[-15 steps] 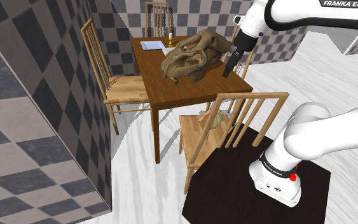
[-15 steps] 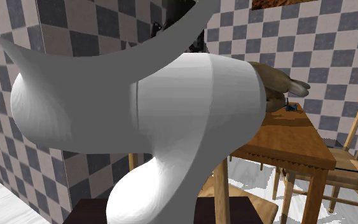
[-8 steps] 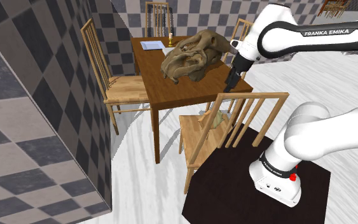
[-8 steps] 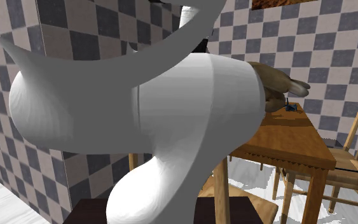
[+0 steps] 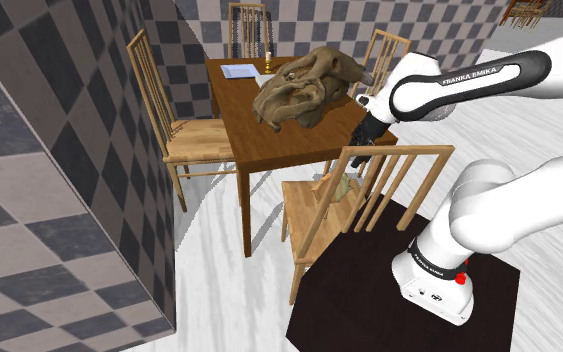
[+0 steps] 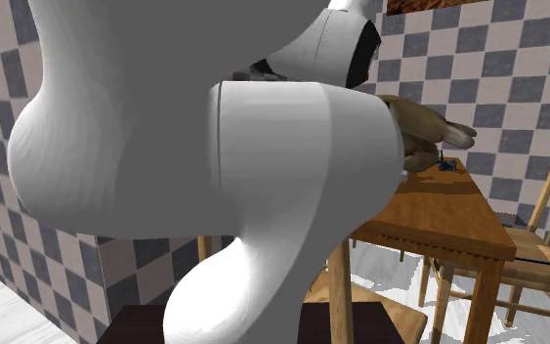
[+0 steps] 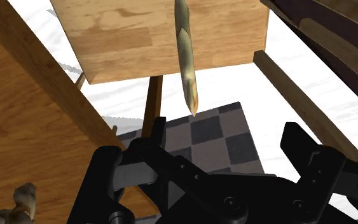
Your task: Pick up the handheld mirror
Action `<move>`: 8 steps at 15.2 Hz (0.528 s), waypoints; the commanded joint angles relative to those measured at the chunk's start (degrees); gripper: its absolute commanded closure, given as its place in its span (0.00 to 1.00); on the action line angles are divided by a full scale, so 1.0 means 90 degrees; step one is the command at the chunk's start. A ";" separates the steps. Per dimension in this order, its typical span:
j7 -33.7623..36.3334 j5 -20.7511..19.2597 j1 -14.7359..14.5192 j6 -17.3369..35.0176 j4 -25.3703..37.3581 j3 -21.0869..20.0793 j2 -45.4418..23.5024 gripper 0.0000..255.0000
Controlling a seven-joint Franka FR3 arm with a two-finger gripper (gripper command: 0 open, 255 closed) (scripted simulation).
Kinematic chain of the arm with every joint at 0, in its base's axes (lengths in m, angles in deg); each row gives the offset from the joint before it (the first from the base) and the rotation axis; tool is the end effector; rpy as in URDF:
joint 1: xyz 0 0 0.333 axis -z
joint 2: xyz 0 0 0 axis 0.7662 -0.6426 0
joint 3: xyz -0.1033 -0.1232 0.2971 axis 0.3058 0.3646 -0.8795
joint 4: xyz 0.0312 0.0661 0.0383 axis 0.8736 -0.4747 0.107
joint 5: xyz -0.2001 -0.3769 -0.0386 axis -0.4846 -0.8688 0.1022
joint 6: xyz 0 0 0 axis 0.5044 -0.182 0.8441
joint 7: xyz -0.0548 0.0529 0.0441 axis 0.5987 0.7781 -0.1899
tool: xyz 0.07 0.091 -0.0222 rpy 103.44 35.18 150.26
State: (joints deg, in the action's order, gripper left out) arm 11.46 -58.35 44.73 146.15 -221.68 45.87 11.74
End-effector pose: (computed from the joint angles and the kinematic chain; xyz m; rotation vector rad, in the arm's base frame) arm 0.3224 -0.1293 0.3412 -2.8176 -0.9549 -0.3987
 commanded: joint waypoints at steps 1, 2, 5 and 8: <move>-0.0713 0.0024 -0.0308 0.0582 -0.0044 0.0547 -0.0525 0.00; -0.1080 0.0080 -0.0517 0.0842 -0.0035 0.0856 -0.0793 0.00; -0.2196 0.0451 -0.1351 0.1517 0.0069 0.1855 -0.1558 0.00; -0.2464 0.0705 -0.1742 0.1885 0.0022 0.2228 -0.1863 0.00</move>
State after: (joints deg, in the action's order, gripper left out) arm -9.59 -52.89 30.48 161.93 -221.49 64.62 -3.95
